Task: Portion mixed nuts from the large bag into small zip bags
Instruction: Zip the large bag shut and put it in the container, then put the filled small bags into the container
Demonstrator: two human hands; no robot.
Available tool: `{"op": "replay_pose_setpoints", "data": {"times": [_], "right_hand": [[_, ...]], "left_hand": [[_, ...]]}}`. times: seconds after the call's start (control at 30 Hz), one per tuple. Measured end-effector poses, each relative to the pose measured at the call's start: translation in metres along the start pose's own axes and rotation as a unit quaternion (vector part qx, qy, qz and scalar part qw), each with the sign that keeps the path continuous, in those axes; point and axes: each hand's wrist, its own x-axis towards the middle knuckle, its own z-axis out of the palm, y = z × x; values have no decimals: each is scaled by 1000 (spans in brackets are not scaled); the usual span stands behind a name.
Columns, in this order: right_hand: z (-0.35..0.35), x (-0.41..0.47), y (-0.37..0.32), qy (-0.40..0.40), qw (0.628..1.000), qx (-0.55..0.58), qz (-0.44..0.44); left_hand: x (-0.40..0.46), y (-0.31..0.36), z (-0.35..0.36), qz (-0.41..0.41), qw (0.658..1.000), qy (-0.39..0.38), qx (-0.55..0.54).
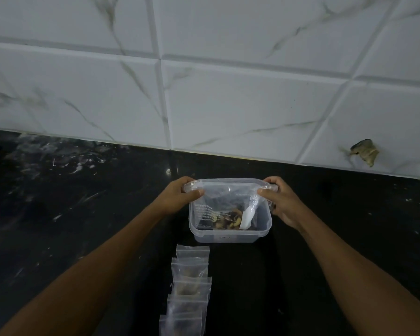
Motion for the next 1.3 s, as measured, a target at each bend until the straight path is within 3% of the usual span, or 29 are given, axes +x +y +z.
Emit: {"op": "replay_pose_setpoints", "data": {"times": [0.13, 0.23, 0.3, 0.37, 0.4, 0.47, 0.53, 0.6, 0.67, 0.73, 0.9, 1.2, 1.3], "right_hand": [[9, -1, -5, 66, 997, -39, -31], [13, -5, -14, 89, 986, -133, -53], [17, -15, -23, 167, 950, -235, -124], [23, -28, -35, 251, 874, -315, -271], [26, -35, -42, 247, 849, -331, -329], [36, -47, -54, 119, 869, -353, -324], [49, -54, -56, -80, 889, -409, -191], [61, -54, -51, -207, 867, -446, -80], [71, -50, -44, -262, 836, -481, -27], [79, -43, -35, -270, 821, -503, 8], [83, -30, -23, -247, 832, -495, 37], [80, -27, -14, -228, 850, -474, 15], [78, -33, -14, -200, 859, -471, -36]], "left_hand": [[0, 1, 4, 10, 999, 40, -11], [0, 3, 9, 9, 998, 56, -6], [-3, 3, 10, 9, 998, 52, -21], [-5, 1, 9, 5, 998, 37, -58], [-6, -1, 8, 3, 997, 29, -72], [-7, -4, 7, -10, 996, 11, -87], [-9, -5, 8, -28, 996, -1, -85], [-10, -2, 10, -39, 997, -4, -73], [-11, 0, 12, -40, 997, 7, -65], [-11, 0, 13, -43, 997, 16, -62], [-11, 5, 9, -45, 998, -2, -31], [-9, 8, 5, -44, 999, -20, 4], [-17, 9, 7, -32, 999, 5, -40]]}}
